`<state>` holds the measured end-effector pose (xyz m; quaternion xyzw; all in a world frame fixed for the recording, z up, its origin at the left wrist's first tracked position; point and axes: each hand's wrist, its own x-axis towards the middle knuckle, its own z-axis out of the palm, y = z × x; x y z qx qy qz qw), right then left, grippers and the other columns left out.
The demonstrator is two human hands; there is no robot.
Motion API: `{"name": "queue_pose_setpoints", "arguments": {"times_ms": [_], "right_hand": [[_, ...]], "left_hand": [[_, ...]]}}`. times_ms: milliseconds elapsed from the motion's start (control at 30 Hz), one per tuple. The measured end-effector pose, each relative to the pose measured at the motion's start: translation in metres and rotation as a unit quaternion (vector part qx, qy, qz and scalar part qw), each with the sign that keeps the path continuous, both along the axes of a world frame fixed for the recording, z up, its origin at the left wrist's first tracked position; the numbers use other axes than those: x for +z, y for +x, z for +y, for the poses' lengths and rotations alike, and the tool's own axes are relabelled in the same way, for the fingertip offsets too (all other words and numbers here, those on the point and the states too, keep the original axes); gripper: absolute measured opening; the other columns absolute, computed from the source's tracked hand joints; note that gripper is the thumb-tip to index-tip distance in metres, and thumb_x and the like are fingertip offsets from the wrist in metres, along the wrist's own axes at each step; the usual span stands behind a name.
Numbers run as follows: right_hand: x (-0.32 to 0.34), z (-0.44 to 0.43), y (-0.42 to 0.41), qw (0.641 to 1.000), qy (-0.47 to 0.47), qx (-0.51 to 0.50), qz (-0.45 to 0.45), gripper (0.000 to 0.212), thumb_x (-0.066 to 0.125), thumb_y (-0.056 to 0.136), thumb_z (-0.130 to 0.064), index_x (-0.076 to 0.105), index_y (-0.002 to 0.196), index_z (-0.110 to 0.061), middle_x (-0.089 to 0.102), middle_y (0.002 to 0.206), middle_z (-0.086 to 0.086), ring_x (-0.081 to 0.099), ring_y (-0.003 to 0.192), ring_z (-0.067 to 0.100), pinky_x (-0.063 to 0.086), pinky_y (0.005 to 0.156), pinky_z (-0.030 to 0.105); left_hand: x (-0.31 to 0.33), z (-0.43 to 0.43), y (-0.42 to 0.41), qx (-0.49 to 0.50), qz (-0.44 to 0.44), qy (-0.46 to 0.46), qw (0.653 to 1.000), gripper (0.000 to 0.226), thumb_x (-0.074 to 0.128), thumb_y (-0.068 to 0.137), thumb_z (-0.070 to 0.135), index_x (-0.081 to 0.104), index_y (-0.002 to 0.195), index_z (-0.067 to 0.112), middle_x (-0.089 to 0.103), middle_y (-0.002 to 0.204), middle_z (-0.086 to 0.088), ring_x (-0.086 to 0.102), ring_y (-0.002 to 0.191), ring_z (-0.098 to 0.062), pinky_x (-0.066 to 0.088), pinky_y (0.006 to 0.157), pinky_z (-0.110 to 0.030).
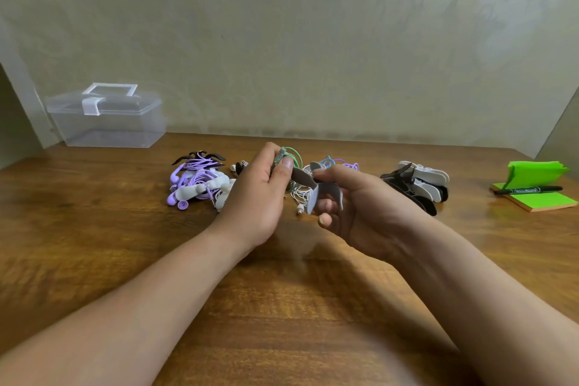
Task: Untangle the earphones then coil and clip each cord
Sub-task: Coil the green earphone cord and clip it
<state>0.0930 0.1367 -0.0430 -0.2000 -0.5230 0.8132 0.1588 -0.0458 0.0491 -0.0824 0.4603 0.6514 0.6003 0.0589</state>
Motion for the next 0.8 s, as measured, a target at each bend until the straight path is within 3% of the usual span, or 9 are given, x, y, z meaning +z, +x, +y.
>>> {"name": "queue_pose_setpoints", "arguments": {"times_ms": [67,200,567,700,800], "right_hand": [[-0.001,-0.001,-0.001,1.0,0.006,0.007,-0.011,0.01,0.056,0.103,-0.013,0.059,0.107,-0.005,0.057,0.066,0.004,0.05,0.048,0.009,0.049,0.043,0.021],[-0.004,-0.005,-0.005,1.0,-0.004,0.001,-0.012,0.008,0.058,0.103,-0.012,0.06,0.104,-0.004,0.061,0.065,0.006,0.051,0.051,0.01,0.049,0.044,0.021],[-0.008,0.004,-0.005,0.997,-0.072,0.01,0.004,0.014,0.059,0.102,-0.011,0.061,0.114,-0.005,0.063,0.077,0.007,0.055,0.053,0.009,0.049,0.045,0.018],[-0.01,0.006,-0.004,0.992,-0.118,0.004,0.042,0.018,0.057,0.103,-0.011,0.062,0.117,-0.001,0.065,0.079,0.01,0.058,0.055,0.01,0.054,0.049,0.019],[-0.016,0.003,-0.008,0.998,-0.016,-0.03,0.044,0.02,0.06,0.104,-0.016,0.061,0.119,-0.002,0.066,0.081,0.011,0.061,0.059,0.014,0.054,0.053,0.024]], "left_hand": [[0.0,0.0,-0.001,-0.01,0.023,-0.005,1.0,0.019,0.045,0.111,0.03,0.053,0.097,0.019,0.056,0.074,0.006,0.049,0.067,-0.012,0.044,0.07,-0.04],[-0.001,-0.001,0.0,-0.02,0.059,-0.012,0.998,0.019,0.045,0.111,0.03,0.053,0.099,0.018,0.057,0.078,-0.011,0.05,0.068,-0.015,0.045,0.067,-0.046],[0.005,-0.003,0.003,-0.057,0.097,-0.002,0.994,0.014,0.047,0.11,0.028,0.057,0.105,0.02,0.059,0.077,0.0,0.055,0.07,-0.013,0.049,0.069,-0.043],[0.009,-0.002,0.009,-0.096,0.043,0.001,0.994,0.015,0.045,0.111,0.019,0.057,0.109,0.009,0.061,0.071,0.008,0.058,0.064,-0.003,0.048,0.061,-0.023],[0.008,-0.001,0.006,-0.096,0.017,-0.007,0.995,0.018,0.045,0.111,0.027,0.057,0.105,0.015,0.062,0.081,-0.011,0.057,0.073,-0.011,0.046,0.067,-0.031]]}}
